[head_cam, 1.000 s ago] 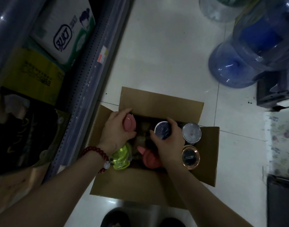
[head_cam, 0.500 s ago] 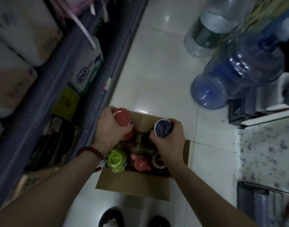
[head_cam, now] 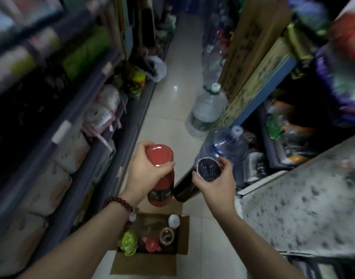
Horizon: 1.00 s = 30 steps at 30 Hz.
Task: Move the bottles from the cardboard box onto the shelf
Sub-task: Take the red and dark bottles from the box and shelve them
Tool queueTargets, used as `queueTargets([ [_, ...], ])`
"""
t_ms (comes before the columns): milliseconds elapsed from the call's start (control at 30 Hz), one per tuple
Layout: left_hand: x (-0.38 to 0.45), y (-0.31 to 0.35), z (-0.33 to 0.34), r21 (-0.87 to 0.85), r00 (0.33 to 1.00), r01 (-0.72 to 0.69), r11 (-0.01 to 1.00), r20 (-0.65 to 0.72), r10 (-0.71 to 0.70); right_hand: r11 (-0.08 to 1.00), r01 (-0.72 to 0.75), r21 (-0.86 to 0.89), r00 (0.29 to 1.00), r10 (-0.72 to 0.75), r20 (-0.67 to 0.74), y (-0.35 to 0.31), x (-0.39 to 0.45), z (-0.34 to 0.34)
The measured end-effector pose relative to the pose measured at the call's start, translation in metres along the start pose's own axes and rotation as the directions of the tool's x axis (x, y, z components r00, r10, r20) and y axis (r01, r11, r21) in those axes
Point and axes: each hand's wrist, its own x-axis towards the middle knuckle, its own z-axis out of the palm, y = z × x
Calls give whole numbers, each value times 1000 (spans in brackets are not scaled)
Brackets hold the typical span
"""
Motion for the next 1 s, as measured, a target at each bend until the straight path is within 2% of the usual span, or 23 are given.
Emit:
queueTargets([
  [233, -5, 166, -8, -123, 972, -195, 973, 106, 208, 983, 115, 146, 968, -78, -239, -130, 9, -119],
  [433, -28, 296, 8, -262, 902, -296, 919, 240, 359, 958, 209, 199, 902, -110, -417, -216, -6, -215],
  [633, -76, 395, 31, -370, 809, -363, 855, 331, 486, 951, 251, 182, 799, -97, -594, -260, -43, -313],
  [733, -106, 437, 47, -409, 754, -387, 826, 375, 539, 956, 254, 148, 776, -110, -621, -273, -64, -366],
  [1000, -207, 539, 95, -590, 619, -344, 730, 442, 649, 972, 231, 50, 725, -137, -675, -307, -127, -508],
])
